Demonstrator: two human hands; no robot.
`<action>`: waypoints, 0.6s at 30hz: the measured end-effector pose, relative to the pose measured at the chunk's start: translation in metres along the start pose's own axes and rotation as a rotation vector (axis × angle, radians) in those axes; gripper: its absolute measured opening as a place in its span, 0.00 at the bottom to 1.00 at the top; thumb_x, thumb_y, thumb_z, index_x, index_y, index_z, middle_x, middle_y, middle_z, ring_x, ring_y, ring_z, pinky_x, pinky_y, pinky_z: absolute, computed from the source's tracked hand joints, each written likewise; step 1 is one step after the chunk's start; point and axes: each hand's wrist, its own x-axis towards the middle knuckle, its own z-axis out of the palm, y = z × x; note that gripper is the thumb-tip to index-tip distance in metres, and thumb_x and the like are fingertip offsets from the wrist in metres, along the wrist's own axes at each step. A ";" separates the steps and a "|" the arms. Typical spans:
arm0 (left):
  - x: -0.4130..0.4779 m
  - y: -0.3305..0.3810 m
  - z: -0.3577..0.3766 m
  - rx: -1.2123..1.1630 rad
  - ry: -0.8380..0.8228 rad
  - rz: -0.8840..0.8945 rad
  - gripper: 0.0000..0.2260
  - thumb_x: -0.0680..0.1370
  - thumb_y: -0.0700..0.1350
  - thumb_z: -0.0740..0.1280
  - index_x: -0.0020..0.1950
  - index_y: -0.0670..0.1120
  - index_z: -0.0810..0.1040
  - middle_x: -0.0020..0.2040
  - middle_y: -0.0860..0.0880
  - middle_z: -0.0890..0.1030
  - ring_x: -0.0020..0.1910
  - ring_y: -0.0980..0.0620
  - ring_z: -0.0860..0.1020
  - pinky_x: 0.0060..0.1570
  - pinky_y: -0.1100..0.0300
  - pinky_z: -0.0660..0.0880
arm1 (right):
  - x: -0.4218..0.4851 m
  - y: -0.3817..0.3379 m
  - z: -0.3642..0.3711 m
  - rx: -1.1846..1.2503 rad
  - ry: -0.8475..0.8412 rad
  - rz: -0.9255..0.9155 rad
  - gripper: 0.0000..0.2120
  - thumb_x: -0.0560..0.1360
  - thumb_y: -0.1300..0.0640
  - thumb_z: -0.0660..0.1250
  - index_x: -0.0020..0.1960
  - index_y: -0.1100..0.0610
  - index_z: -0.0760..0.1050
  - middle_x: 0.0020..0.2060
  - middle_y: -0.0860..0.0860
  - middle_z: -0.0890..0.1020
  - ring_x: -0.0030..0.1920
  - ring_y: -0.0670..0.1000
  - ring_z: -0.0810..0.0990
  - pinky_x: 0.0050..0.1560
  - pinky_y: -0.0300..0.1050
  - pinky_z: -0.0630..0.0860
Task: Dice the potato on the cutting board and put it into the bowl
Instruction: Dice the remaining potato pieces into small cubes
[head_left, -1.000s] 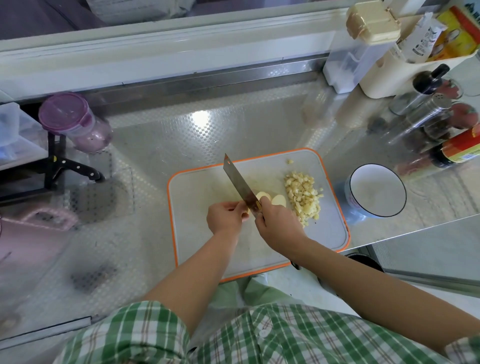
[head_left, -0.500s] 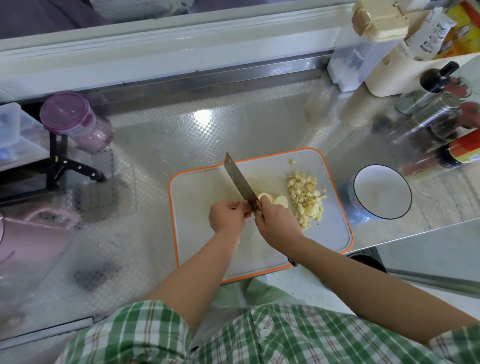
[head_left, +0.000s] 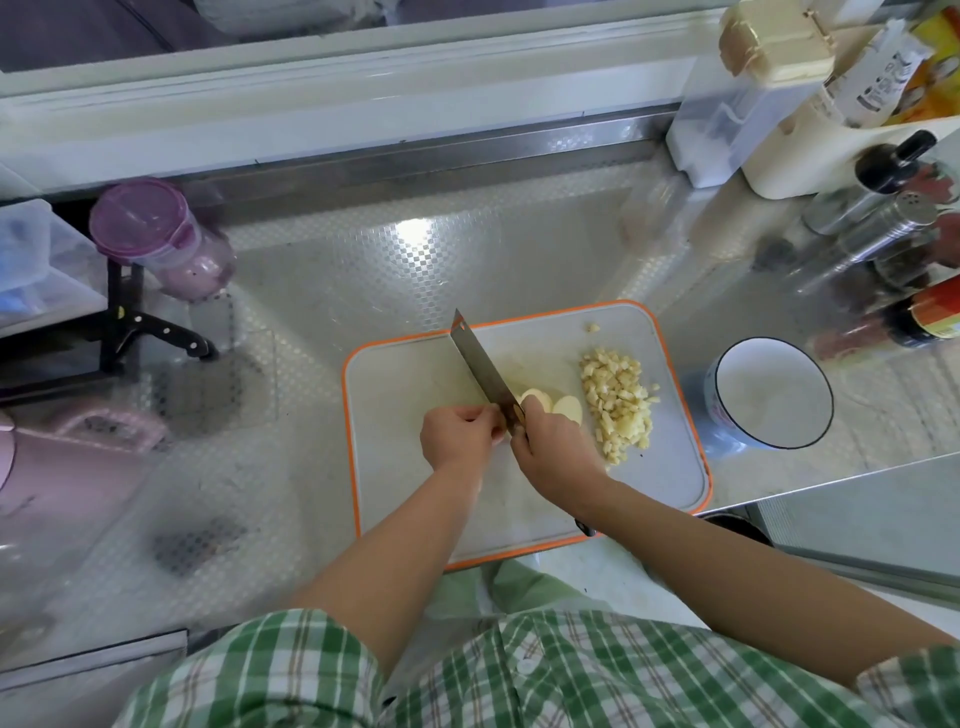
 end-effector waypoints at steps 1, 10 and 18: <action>0.000 -0.001 -0.001 0.001 0.000 0.001 0.09 0.71 0.42 0.73 0.30 0.48 0.84 0.30 0.48 0.83 0.36 0.49 0.84 0.47 0.48 0.81 | 0.000 0.000 0.002 0.003 0.003 0.006 0.06 0.81 0.56 0.53 0.47 0.56 0.59 0.29 0.50 0.66 0.27 0.51 0.64 0.27 0.45 0.55; -0.002 -0.007 -0.003 -0.236 -0.023 -0.072 0.02 0.74 0.39 0.72 0.43 0.40 0.82 0.44 0.43 0.84 0.35 0.52 0.84 0.45 0.56 0.82 | 0.003 0.010 -0.002 0.121 0.076 -0.020 0.06 0.81 0.56 0.55 0.46 0.55 0.61 0.28 0.52 0.70 0.28 0.55 0.70 0.26 0.45 0.58; -0.004 -0.010 -0.003 -0.246 -0.023 -0.051 0.03 0.75 0.39 0.72 0.43 0.39 0.82 0.42 0.43 0.84 0.32 0.54 0.83 0.48 0.53 0.81 | -0.006 0.014 -0.001 0.091 0.083 -0.044 0.07 0.81 0.55 0.55 0.45 0.56 0.61 0.27 0.52 0.70 0.28 0.57 0.70 0.27 0.46 0.60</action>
